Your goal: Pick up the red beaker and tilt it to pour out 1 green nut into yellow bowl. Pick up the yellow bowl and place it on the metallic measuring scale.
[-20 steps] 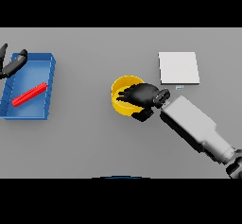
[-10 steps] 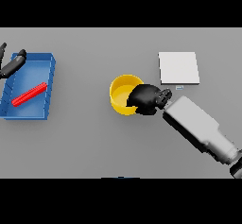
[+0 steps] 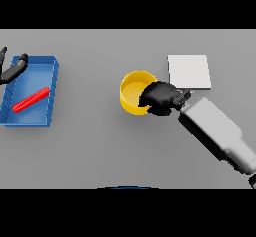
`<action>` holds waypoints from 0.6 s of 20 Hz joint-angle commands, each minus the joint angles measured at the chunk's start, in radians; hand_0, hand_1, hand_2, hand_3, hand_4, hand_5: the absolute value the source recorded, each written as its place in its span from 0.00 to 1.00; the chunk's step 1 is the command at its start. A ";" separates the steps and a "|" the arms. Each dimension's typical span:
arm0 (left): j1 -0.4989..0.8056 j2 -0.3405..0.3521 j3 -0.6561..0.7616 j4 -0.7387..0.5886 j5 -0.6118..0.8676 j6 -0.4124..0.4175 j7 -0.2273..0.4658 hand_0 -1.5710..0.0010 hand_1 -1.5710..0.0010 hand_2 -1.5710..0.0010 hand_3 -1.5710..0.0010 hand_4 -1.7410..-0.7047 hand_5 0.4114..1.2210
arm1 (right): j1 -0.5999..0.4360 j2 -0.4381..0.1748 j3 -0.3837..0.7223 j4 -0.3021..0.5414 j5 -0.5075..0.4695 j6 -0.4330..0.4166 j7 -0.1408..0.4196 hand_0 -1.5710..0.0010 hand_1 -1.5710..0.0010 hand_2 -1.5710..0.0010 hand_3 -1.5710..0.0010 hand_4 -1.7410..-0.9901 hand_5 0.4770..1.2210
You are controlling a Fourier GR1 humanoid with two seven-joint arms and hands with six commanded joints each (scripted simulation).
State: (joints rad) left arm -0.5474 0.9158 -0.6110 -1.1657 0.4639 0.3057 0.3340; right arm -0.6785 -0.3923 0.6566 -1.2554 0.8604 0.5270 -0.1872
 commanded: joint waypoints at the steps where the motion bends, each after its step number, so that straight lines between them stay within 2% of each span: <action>1: -0.001 0.000 0.000 0.001 0.003 -0.005 0.007 1.00 1.00 1.00 1.00 0.98 0.35 | 0.003 -0.012 -0.014 -0.025 -0.011 0.016 0.006 0.01 0.01 0.12 0.18 0.01 0.99; 2: -0.005 0.000 -0.002 0.002 -0.001 -0.003 0.012 1.00 1.00 1.00 1.00 0.98 0.35 | 0.004 -0.028 -0.029 -0.058 -0.019 0.034 0.017 0.01 0.01 0.10 0.20 0.01 1.00; 7: -0.001 0.011 -0.003 -0.013 0.004 -0.015 0.015 1.00 1.00 1.00 1.00 0.99 0.34 | -0.012 -0.065 -0.091 -0.109 -0.027 0.037 0.074 0.00 0.00 0.06 0.26 0.00 1.00; 9: -0.010 0.013 -0.001 -0.002 0.002 -0.019 0.018 1.00 1.00 1.00 1.00 0.99 0.34 | 0.004 -0.067 -0.094 -0.141 -0.032 0.045 0.074 0.01 0.00 0.04 0.26 0.00 1.00; 12: 0.000 0.017 0.002 -0.015 0.008 -0.017 0.012 1.00 1.00 1.00 1.00 0.98 0.35 | 0.010 -0.088 -0.119 -0.141 -0.017 0.024 0.105 0.00 0.00 0.04 0.26 0.00 1.00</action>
State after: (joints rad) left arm -0.5476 0.9328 -0.6085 -1.1803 0.4721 0.2887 0.3459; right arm -0.6683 -0.4799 0.5374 -1.3960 0.8438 0.5512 -0.0803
